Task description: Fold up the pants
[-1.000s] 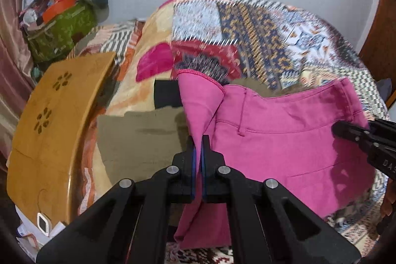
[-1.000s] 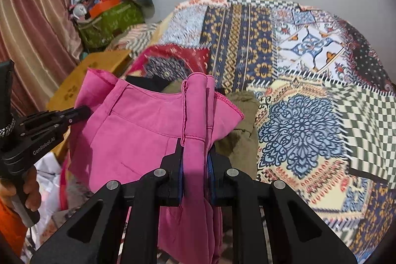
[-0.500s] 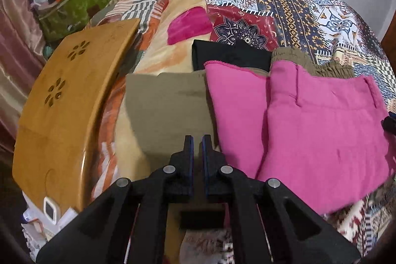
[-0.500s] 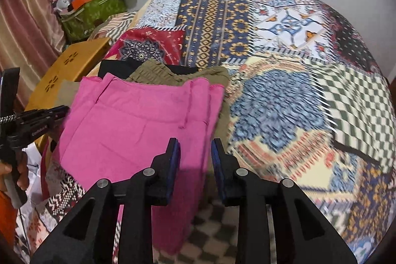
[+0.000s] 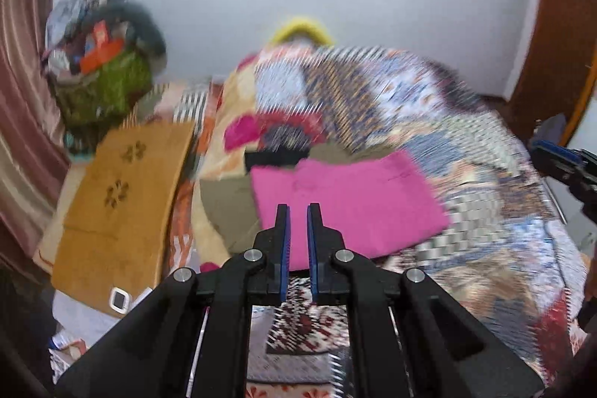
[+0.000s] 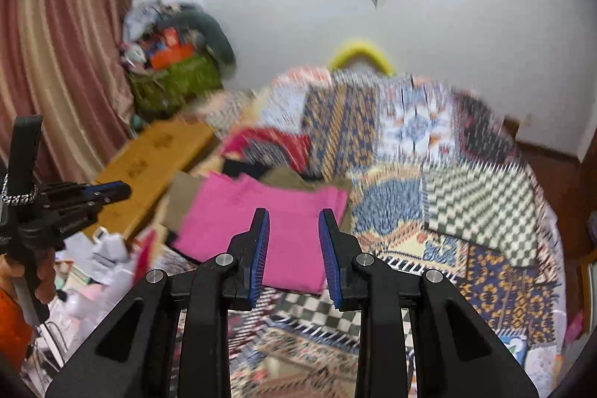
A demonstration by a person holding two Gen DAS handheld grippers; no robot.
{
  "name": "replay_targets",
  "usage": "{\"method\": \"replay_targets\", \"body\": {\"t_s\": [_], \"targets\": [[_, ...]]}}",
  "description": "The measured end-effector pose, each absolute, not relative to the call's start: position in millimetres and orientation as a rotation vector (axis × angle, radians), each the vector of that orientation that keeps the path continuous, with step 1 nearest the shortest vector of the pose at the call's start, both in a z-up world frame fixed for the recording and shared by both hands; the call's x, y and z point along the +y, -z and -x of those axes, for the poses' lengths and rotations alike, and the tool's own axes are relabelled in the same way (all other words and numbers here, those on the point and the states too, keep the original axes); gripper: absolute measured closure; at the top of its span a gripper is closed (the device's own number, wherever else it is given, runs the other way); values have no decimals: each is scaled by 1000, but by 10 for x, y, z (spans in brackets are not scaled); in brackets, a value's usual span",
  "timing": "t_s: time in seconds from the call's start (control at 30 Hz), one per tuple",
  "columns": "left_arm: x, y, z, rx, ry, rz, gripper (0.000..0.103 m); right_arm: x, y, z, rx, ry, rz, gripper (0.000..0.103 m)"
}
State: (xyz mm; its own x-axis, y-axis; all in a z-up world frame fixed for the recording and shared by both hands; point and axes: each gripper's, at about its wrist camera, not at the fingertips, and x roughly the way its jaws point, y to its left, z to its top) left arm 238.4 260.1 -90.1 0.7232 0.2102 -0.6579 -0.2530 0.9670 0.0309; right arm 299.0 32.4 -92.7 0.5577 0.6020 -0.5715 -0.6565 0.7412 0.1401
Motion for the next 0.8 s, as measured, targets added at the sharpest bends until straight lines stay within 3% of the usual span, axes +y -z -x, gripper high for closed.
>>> {"method": "replay_targets", "body": {"t_s": [0.17,0.4,0.5,0.6,0.8], "targets": [[2109,382,-1797,581,-237,26,95,65,416,-2307,469,-786,82,78],[1589,42,-1013,436,-254,-11,91,-322,96,-1571,334,-811,27,78],[1416,-42,-702,369,-278,-19,77,-441,71,-1348,308,-814,4,78],[1342,-84,-458,319,-277,-1,55,-556,45,-1161,279,-805,-16,77],[1220,-174,-121,235,-293,-8,19,-704,-10,-919,219,-766,-36,43]]}}
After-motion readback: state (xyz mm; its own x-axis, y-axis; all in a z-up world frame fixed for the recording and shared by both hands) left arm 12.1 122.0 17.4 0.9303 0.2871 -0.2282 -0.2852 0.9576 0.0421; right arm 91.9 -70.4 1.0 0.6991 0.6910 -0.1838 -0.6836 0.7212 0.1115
